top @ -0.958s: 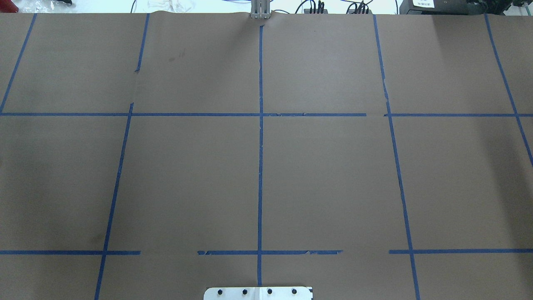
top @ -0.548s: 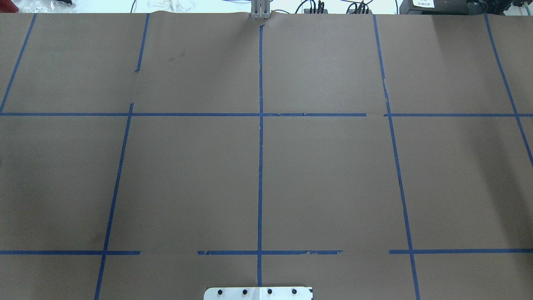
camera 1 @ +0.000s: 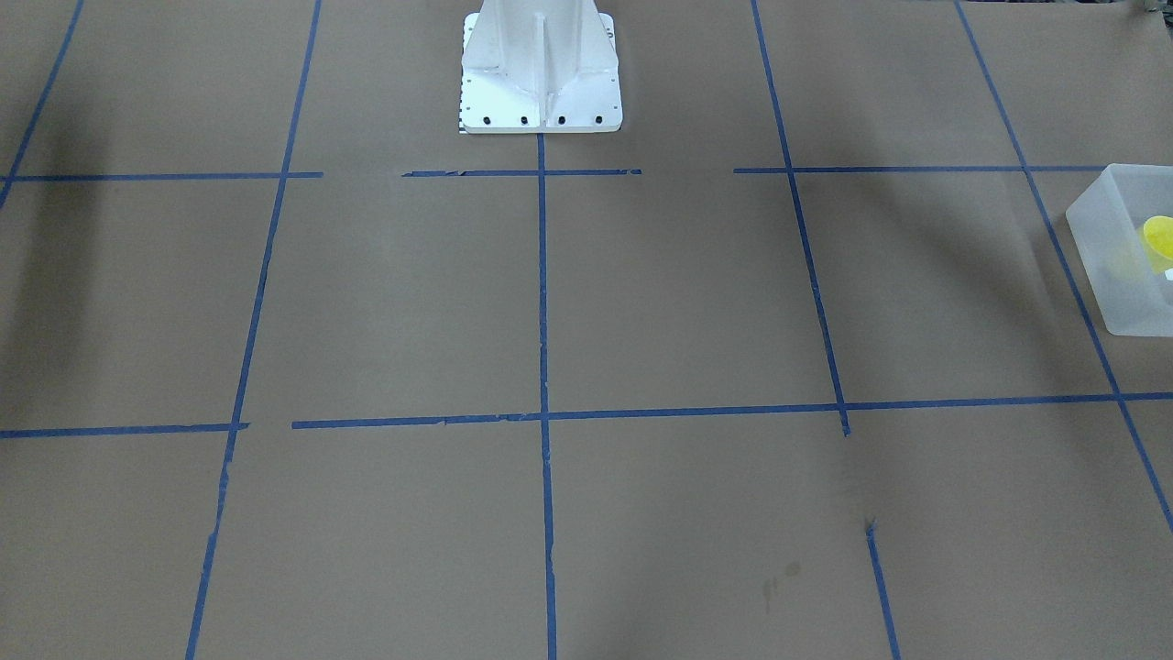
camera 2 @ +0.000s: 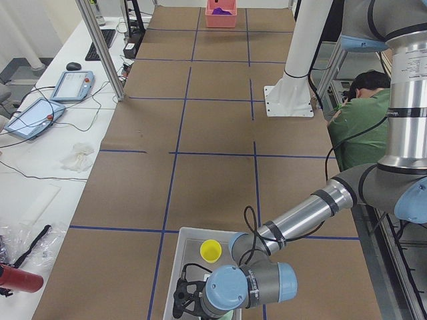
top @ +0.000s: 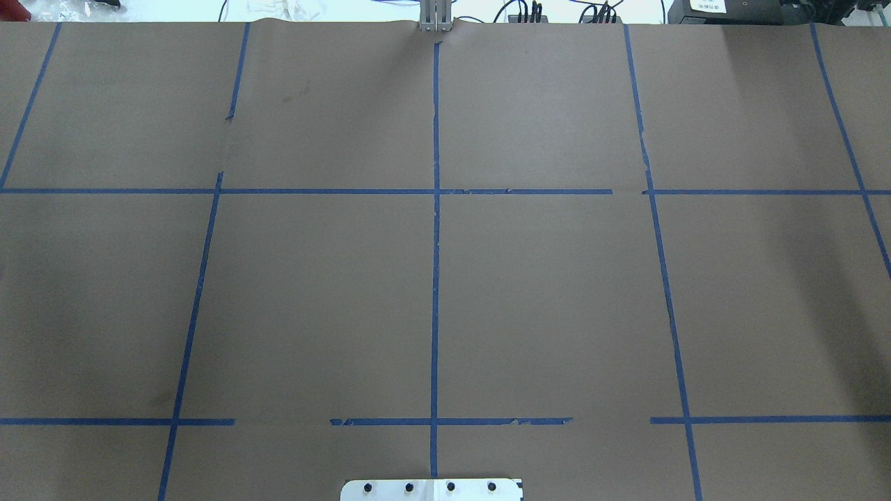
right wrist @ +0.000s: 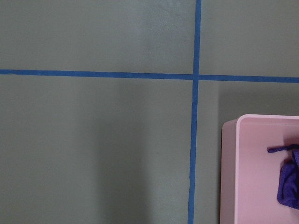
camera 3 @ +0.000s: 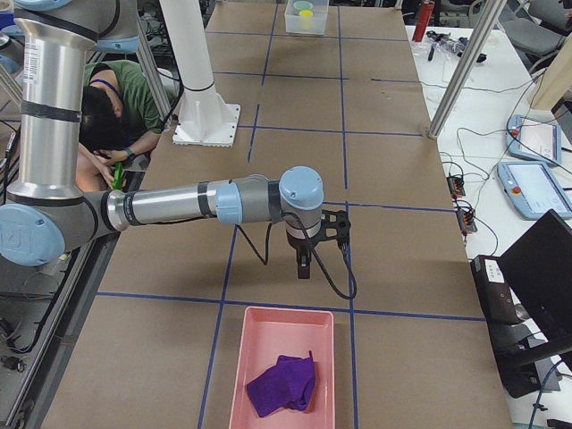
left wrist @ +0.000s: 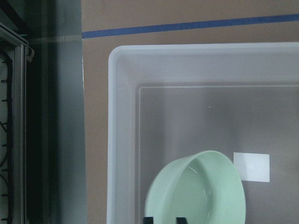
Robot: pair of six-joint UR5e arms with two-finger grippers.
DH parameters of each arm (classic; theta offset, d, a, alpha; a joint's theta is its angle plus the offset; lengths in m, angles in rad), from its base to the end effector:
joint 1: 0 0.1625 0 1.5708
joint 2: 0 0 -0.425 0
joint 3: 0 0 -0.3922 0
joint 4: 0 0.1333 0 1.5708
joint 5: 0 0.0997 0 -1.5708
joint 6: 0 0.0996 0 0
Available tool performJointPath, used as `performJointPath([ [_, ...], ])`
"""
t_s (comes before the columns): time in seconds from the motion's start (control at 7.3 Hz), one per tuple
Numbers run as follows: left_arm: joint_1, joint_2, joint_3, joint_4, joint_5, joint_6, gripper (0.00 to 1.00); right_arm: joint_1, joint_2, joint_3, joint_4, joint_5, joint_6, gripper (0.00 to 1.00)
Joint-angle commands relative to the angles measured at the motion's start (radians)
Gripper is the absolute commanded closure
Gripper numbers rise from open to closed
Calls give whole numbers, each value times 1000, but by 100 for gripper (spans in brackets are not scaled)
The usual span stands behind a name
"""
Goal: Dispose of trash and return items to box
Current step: 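Lower the green bowl into the clear bin and open the left gripper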
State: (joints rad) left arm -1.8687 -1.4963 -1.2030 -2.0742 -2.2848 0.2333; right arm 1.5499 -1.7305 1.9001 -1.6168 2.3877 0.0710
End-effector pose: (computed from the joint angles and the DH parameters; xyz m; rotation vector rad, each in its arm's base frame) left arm -0.1904 -0.3882 0.8232 0.2438 0.6734 -0.0400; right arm 0.0518 -0.4275 0.5713 0.0790 -0.8202 -0.0033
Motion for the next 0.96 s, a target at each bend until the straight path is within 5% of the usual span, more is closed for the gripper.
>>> performJointPath([
  [0.0, 0, 22, -229, -3, 2, -28, 0, -1, -4, -1, 3, -1, -7, 0],
  [0.27, 38, 25, -251, -24, -2, -40, 0, -1, -11, -3, 3, -1, 2, 0],
  [0.55, 251, 25, -332, -15, 1, -57, 0, -1, -12, -18, 3, -2, 3, 0],
  [0.82, 365, 21, -410, -3, 1, -342, 0, -1, -12, -32, 3, -5, 3, 0],
])
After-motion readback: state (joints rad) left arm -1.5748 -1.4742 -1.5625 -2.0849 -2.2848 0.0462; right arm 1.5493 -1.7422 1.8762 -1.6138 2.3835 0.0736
